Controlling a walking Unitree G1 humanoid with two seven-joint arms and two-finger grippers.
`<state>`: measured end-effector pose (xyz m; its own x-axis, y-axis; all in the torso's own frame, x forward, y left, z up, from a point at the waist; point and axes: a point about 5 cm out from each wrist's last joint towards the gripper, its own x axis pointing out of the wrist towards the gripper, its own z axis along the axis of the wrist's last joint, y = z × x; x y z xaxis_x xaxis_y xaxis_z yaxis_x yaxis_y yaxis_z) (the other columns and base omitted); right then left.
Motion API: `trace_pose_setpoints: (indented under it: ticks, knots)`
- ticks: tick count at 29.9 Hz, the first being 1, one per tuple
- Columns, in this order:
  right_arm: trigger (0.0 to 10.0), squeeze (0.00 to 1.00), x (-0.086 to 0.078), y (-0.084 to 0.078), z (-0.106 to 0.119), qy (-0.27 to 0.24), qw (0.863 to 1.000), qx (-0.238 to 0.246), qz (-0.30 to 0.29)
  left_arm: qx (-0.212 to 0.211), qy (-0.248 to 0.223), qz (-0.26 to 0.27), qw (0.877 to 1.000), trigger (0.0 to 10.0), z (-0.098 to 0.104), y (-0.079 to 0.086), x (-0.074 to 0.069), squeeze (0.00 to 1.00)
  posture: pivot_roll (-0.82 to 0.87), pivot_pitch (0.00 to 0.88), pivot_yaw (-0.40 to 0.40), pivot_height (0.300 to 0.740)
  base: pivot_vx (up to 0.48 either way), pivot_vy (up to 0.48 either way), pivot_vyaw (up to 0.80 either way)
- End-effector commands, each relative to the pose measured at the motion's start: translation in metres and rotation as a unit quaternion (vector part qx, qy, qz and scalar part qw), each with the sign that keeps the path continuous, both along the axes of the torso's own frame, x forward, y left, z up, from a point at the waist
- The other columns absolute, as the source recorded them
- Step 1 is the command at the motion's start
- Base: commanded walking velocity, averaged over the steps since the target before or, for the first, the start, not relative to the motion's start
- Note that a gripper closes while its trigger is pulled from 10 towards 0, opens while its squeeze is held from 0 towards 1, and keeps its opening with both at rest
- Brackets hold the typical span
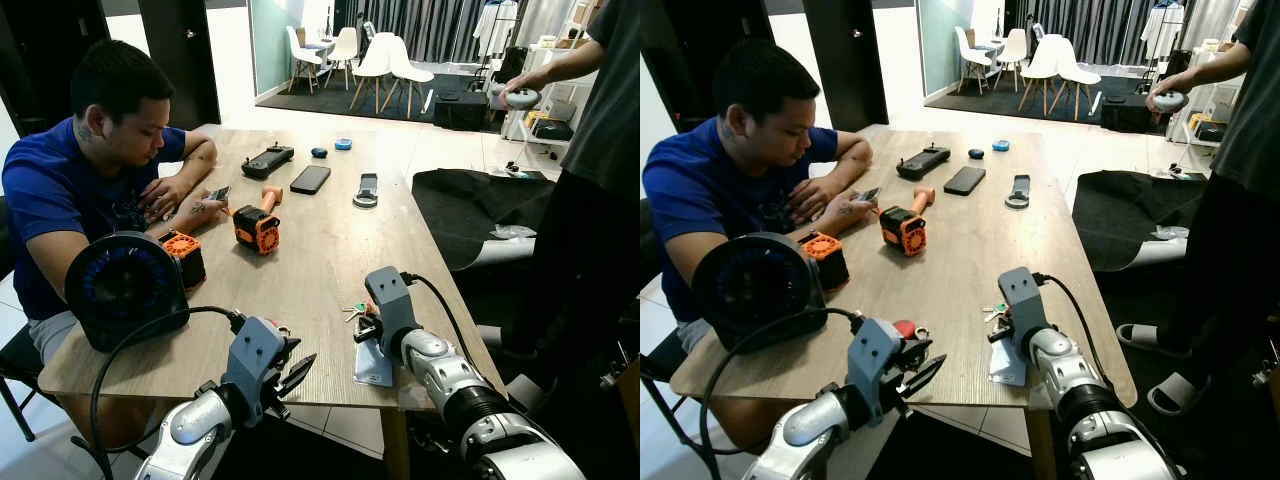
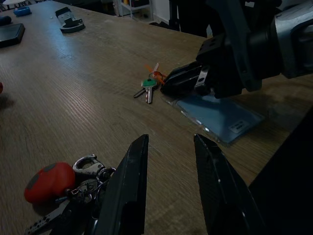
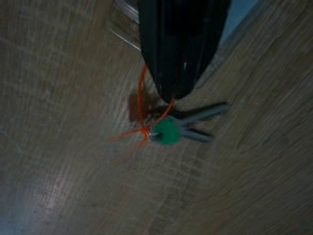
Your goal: Hang keys on a hook
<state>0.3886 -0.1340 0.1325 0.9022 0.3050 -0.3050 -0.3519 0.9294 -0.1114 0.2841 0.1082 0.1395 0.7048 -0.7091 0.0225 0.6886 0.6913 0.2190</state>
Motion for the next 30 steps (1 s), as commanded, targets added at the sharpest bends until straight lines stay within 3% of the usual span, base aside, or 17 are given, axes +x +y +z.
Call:
trace_pose_setpoints:
  ticks: [1,2,3,4,5,6,10,12,13,18,20,22,26,30]
  knots:
    - [0.0,0.00,-0.005,-0.007,-0.011,0.022,1.000,0.004,-0.014,0.009,0.003,-0.001,1.000,10.0,-0.003,0.001,0.000,0.00,0.05,0.110,0.019,0.740,0.000,0.000,0.00]
    - [0.0,0.00,-0.004,-0.008,-0.009,0.019,1.000,0.006,-0.015,0.009,0.002,-0.001,1.000,10.0,-0.002,0.001,0.000,0.00,0.05,0.109,0.019,0.740,0.000,0.000,0.00]
    - [1.6,0.00,-0.003,-0.008,-0.007,0.016,1.000,0.006,-0.016,0.009,0.002,-0.001,1.000,10.0,-0.002,0.001,0.000,0.00,0.05,0.109,0.019,0.740,0.000,0.000,0.00]
    - [4.0,0.00,-0.002,-0.008,-0.005,0.011,1.000,0.005,-0.017,0.009,0.002,-0.001,1.000,10.0,-0.002,0.001,0.000,0.00,0.05,0.107,0.019,0.740,0.000,0.000,0.00]
    - [4.0,0.00,-0.002,-0.008,-0.005,0.011,1.000,0.005,-0.017,0.009,0.002,-0.001,1.000,10.0,-0.002,0.001,0.000,0.00,0.05,0.107,0.019,0.740,0.000,0.000,0.00]
    - [10.0,0.00,0.000,-0.008,0.002,-0.003,1.000,0.010,-0.016,0.010,0.001,-0.002,1.000,10.0,-0.002,0.002,0.001,0.00,0.06,0.107,0.019,0.740,0.000,0.000,0.00]
    - [10.0,0.00,0.005,-0.006,0.022,-0.041,0.998,0.037,-0.007,0.012,0.001,-0.005,1.000,10.0,-0.002,0.002,0.001,0.00,0.06,0.104,0.020,0.740,0.000,0.000,0.00]
    - [10.0,0.00,0.005,-0.006,0.022,-0.041,0.998,0.037,-0.007,0.012,0.001,-0.005,1.000,10.0,-0.002,0.002,0.001,0.00,0.06,0.104,0.020,0.740,0.000,0.000,0.00]
    - [10.0,0.00,0.009,-0.004,0.048,-0.073,0.994,0.076,0.018,0.019,0.005,-0.012,1.000,10.0,-0.003,0.004,-0.001,0.00,0.06,0.102,0.021,0.740,0.000,0.000,0.00]
    - [10.0,0.00,0.009,-0.001,0.074,-0.103,0.987,0.110,0.057,0.027,0.008,-0.018,0.999,10.0,-0.004,0.006,-0.001,0.00,0.06,0.101,0.021,0.740,0.000,0.000,0.00]
    - [10.0,0.00,-0.001,0.004,0.103,-0.151,0.970,0.121,0.149,0.017,0.004,-0.030,0.999,10.0,-0.002,0.007,-0.003,0.00,0.06,0.096,0.024,0.740,0.000,0.000,0.00]
    - [10.0,0.00,-0.007,0.004,0.114,-0.167,0.961,0.124,0.179,0.011,0.003,-0.035,0.999,10.0,0.000,0.008,-0.003,0.00,0.05,0.094,0.024,0.740,0.000,0.000,0.00]
    - [10.0,0.00,-0.020,-0.002,0.138,-0.194,0.947,0.136,0.218,0.004,0.004,-0.049,0.999,10.0,0.003,0.010,-0.004,0.00,0.05,0.085,0.028,0.740,0.000,0.000,0.00]
    - [10.0,0.00,-0.025,-0.003,0.145,-0.201,0.942,0.139,0.231,0.006,0.005,-0.051,0.999,10.0,0.002,0.011,-0.002,0.00,0.04,0.072,0.030,0.740,0.000,0.000,0.00]
